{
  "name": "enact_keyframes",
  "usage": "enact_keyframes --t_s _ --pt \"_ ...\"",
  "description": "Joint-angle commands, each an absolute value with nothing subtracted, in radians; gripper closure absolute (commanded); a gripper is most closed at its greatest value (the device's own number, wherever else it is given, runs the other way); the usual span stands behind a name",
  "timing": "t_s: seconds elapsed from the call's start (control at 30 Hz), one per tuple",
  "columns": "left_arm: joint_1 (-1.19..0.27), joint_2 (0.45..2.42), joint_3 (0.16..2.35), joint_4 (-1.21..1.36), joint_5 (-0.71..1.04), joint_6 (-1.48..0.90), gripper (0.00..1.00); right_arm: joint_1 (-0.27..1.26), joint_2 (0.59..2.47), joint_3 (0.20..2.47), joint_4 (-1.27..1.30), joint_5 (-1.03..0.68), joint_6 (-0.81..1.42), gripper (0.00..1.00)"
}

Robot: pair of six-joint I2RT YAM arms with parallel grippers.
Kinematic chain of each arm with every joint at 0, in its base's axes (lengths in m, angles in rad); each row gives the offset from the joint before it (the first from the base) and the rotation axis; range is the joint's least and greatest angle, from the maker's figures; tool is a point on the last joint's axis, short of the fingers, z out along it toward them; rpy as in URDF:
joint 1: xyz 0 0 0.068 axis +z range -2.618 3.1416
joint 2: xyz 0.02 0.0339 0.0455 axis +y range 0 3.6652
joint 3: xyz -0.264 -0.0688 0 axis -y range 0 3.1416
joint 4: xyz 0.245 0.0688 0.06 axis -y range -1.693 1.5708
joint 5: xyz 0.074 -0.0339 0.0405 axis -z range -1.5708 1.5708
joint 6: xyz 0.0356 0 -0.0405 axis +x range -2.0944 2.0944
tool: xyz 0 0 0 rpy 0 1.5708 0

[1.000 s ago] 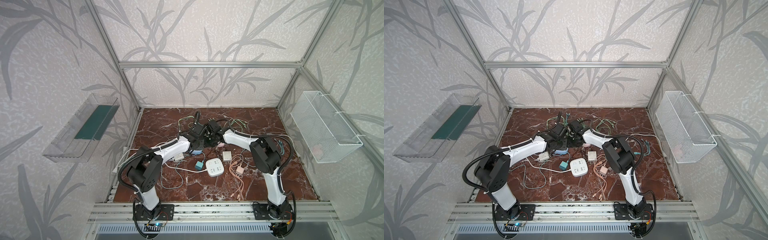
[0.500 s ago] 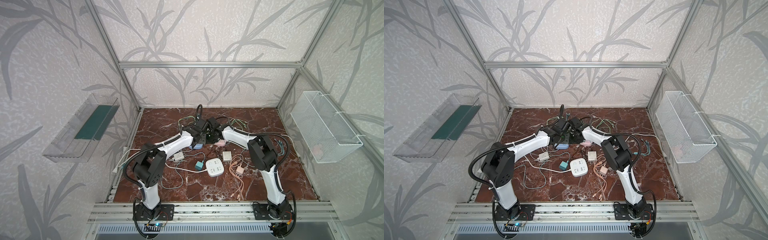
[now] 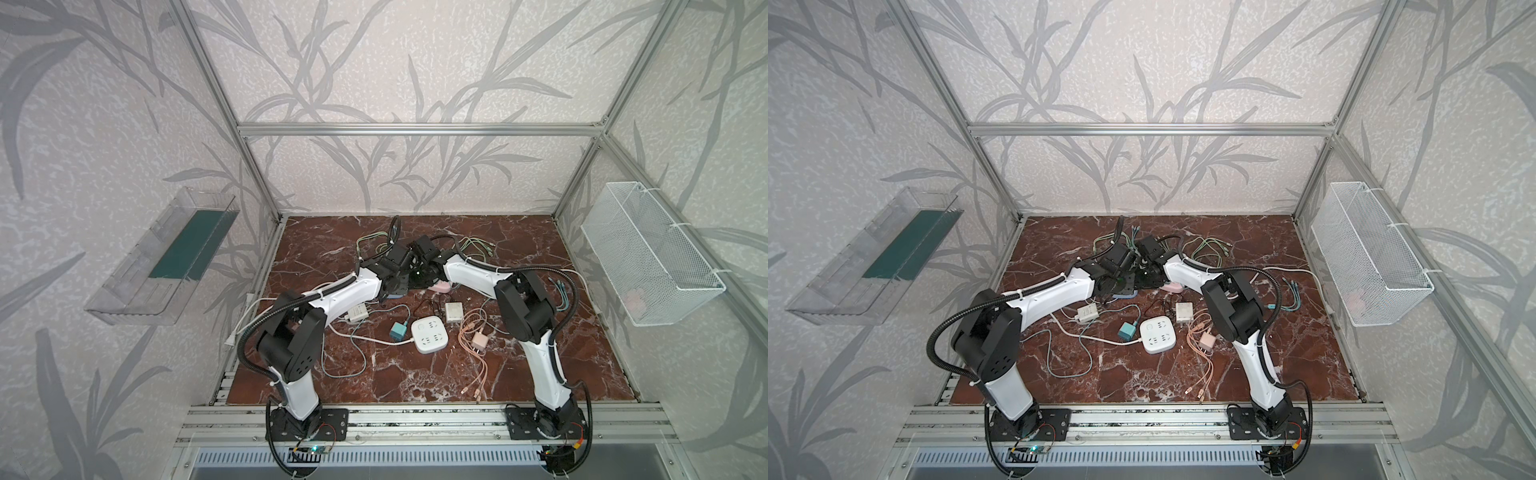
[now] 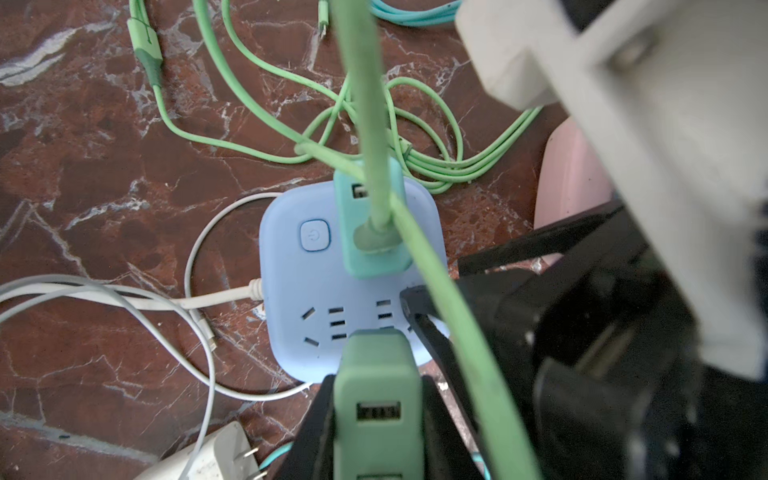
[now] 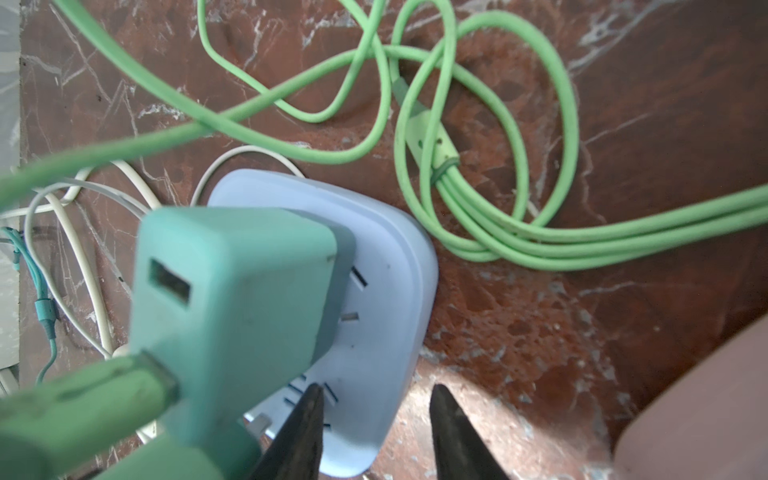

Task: Pull the plug off the socket
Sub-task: 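Pull the light-green charger out of the blue strip with the left gripper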

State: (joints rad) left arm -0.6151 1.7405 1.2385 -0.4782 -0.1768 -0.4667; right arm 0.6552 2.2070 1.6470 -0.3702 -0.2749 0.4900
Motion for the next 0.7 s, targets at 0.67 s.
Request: enact_keyframes --t_s 0.67 --pt "-0.515 1.464 0.9 -0.251 0.028 -0.592 0.82 0.66 2.089 1.503 -0.252 -0.296 0.464 0.5"
